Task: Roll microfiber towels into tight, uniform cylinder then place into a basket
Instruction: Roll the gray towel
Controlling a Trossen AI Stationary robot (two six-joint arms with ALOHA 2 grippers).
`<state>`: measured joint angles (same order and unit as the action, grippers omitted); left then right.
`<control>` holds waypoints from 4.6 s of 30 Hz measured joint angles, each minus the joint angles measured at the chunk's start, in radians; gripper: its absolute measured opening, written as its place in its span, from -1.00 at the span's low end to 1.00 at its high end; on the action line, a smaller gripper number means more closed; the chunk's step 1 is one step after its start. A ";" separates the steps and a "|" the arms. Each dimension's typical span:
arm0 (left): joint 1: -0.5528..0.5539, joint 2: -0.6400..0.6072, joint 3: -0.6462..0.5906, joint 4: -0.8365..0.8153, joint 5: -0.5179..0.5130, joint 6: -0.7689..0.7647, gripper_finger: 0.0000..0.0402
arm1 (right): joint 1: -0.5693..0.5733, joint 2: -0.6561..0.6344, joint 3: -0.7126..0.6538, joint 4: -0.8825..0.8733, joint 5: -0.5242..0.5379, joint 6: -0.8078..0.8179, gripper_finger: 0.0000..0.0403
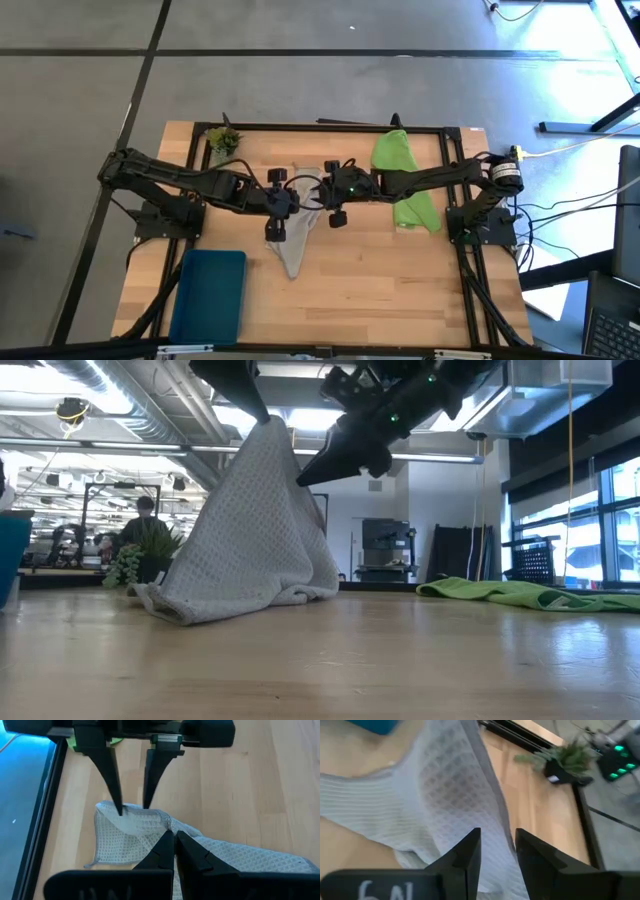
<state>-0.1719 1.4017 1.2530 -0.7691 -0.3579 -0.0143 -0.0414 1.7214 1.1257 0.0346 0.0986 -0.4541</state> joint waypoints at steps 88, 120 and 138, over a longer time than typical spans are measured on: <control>-0.038 -0.021 0.293 -0.288 0.189 0.063 -1.00 | -0.171 0.000 -0.002 0.038 -0.374 -0.205 -0.40; -0.031 -0.013 0.089 -0.141 0.193 0.073 -1.00 | -0.104 0.088 -0.001 0.334 -0.735 -0.203 -0.40; 0.005 0.019 0.088 -0.080 0.185 0.169 -1.00 | -0.103 0.094 -0.001 0.354 -0.832 -0.180 -0.40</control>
<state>-0.1669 1.4208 1.3411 -0.8490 -0.1732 0.1547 -0.1440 1.8156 1.1248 0.3885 -0.7336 -0.6338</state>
